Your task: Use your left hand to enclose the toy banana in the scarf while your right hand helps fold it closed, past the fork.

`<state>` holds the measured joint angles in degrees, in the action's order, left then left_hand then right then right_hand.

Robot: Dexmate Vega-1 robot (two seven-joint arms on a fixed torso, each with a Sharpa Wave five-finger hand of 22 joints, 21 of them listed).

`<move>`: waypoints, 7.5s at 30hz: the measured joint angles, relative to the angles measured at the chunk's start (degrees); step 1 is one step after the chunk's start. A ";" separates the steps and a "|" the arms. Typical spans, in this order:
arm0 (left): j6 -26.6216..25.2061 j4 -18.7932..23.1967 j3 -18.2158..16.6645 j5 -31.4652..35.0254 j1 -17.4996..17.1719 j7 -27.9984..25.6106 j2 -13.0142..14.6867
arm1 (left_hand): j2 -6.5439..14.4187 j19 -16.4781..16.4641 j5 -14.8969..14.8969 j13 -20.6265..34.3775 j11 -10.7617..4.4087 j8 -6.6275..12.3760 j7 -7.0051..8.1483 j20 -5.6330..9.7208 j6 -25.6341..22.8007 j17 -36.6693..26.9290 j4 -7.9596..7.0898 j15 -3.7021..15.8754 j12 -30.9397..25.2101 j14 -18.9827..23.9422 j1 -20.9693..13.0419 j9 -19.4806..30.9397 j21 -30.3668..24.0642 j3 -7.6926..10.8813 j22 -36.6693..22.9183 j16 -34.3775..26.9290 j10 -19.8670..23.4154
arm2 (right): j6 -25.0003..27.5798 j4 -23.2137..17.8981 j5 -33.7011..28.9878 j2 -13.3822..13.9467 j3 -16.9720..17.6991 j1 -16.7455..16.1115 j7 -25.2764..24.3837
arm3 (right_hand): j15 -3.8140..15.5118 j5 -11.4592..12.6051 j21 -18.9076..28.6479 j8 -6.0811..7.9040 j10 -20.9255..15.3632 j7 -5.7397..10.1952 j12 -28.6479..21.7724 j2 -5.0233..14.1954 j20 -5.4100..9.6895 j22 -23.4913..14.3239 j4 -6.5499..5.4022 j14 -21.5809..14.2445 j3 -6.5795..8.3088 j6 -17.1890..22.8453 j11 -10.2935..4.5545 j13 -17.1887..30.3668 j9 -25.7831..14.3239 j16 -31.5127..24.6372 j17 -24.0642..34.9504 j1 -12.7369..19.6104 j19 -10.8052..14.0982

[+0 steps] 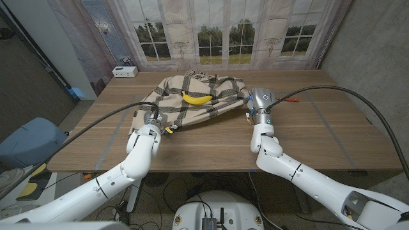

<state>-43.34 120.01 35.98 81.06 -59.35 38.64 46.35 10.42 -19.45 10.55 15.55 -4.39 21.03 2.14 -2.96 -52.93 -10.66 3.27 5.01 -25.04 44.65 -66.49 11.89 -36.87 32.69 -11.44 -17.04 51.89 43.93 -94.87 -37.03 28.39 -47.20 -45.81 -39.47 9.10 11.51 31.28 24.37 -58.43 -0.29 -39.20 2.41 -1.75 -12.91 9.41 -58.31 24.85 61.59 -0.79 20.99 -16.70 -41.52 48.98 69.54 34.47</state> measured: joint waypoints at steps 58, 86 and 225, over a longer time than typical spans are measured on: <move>29.59 29.88 -43.18 -53.60 -29.54 -19.97 6.86 | -1.84 -4.31 4.56 2.91 2.32 -0.96 -5.43 1.84 -9.73 -3.70 6.68 3.82 0.00 12.61 -1.85 0.53 -4.55 -0.71 0.52 -5.81 4.15 | -11.91 -13.04 -9.10 -12.31 27.92 -31.15 -24.02 | -0.30 0.64 2.01 0.22 0.30 -0.01 0.60 -1.42 0.32 0.42 0.20 0.04 3.78 0.01 0.30 6.62 -1.45 1.72 1.68 -1.94 -1.73; 39.32 29.31 -53.75 -60.74 -31.64 -16.90 0.10 | -2.86 -4.39 6.44 2.91 2.24 -1.41 -5.72 1.75 -10.02 -4.34 6.68 4.06 -0.01 13.13 -1.50 1.57 -5.30 0.11 0.51 -5.37 4.64 | -33.43 -10.40 -27.91 -31.52 43.46 -33.64 -24.49 | -0.16 1.45 2.88 0.43 0.29 0.00 0.64 -1.80 0.11 0.41 0.14 -0.01 5.09 0.00 0.30 10.04 -1.57 1.72 3.44 -2.30 -2.75; 5.80 -4.29 0.00 -54.25 24.36 -18.86 14.02 | -13.58 13.35 0.91 -1.19 4.38 -10.98 -1.83 -7.41 41.81 -1.32 -4.44 -7.54 14.05 -28.71 34.53 -1.50 -2.53 -17.75 0.79 6.04 -37.03 | -7.92 13.52 7.94 1.41 -2.52 21.70 11.06 | -5.31 -1.32 7.76 -12.91 25.49 3.67 22.07 0.77 -2.28 2.26 -6.97 20.28 8.66 -23.51 1.78 -0.54 4.99 26.49 -11.56 -25.53 -11.08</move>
<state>-37.53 115.71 35.98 26.81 -34.99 19.78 60.37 -3.16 -6.10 11.46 14.36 -0.01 10.04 0.31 -10.38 -11.12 -11.97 -1.17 -2.54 -10.99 15.94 -31.96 10.39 -39.40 14.95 -10.66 -11.00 14.86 36.02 -81.35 -29.09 29.80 -49.71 -24.11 -28.42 3.79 10.18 39.04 11.46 -32.94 3.38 -17.13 3.18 -4.03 -10.66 2.44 -38.03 33.51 38.08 0.98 20.46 -11.71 -15.02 37.41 44.01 23.39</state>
